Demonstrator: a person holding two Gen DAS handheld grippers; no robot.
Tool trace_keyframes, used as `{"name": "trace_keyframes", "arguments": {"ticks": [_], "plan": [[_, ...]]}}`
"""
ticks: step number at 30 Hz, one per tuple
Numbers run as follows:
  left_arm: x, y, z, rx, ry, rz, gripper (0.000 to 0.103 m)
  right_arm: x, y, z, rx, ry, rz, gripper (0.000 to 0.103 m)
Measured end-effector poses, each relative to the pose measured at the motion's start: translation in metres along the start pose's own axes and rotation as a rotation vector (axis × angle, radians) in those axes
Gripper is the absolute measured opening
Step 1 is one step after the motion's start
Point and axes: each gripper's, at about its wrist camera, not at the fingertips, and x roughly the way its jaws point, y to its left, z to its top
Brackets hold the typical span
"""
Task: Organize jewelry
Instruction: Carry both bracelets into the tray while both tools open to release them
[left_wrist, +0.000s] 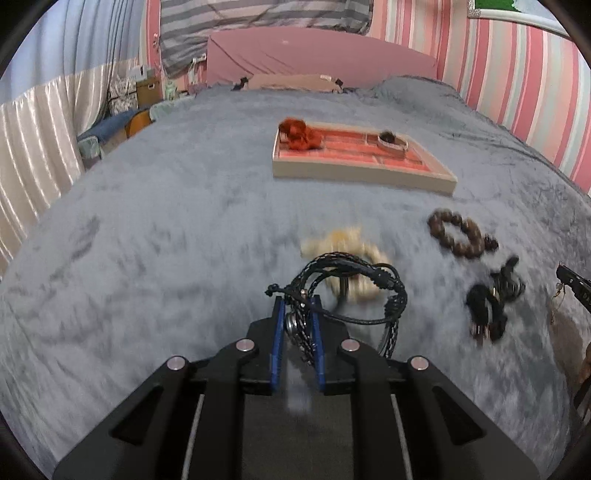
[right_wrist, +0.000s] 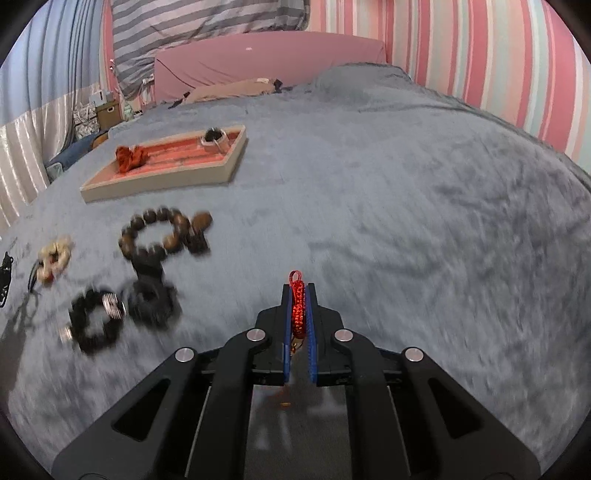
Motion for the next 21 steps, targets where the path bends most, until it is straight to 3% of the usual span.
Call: {"name": "trace_keyframes", "arguments": {"ticks": [11, 21], "plan": [[0.040, -0.010, 0.092, 0.051, -0.030, 0.000, 0.014, 0.045, 0.051, 0.100, -0.049, -0.035, 0.062, 0.008], [0.131, -0.005, 0.180, 0.036, 0.046, 0.013, 0.014, 0.127, 0.099, 0.188, -0.059, 0.010, 0.100, 0.008]]}}
